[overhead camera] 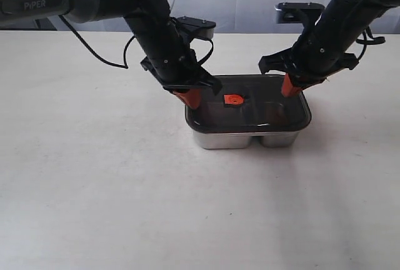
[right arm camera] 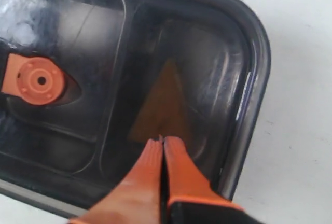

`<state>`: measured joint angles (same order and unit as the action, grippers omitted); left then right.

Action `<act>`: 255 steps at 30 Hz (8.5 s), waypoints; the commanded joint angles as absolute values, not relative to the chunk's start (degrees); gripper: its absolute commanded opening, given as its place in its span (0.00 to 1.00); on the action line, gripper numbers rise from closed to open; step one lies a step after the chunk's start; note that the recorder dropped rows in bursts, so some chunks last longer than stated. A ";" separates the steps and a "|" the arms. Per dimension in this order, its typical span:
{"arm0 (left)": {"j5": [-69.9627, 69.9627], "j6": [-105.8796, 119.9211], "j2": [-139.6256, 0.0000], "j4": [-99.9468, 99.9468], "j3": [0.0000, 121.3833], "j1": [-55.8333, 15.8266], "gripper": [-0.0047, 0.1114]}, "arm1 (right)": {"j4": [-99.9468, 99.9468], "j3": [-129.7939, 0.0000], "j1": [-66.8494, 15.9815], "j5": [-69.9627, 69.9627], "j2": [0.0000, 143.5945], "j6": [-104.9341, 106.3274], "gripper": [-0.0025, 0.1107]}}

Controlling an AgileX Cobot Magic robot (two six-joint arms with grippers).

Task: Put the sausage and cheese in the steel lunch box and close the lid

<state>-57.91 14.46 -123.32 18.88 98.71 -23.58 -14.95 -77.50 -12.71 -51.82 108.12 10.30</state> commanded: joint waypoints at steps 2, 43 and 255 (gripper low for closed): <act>-59.23 13.98 -124.70 17.93 98.77 -23.52 0.04 | -13.96 -77.89 -12.70 -52.57 109.71 10.82 0.01; -60.92 13.51 -127.60 17.70 98.77 -23.52 0.04 | -13.85 -77.89 -12.70 -55.24 119.13 10.72 0.01; -19.25 -0.48 0.00 10.27 1.05 5.27 0.04 | -3.25 0.00 0.61 -20.76 0.00 -2.58 0.01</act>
<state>-20.77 0.00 -0.31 9.17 2.87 5.12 -3.57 -0.22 0.37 -21.61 0.34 -2.63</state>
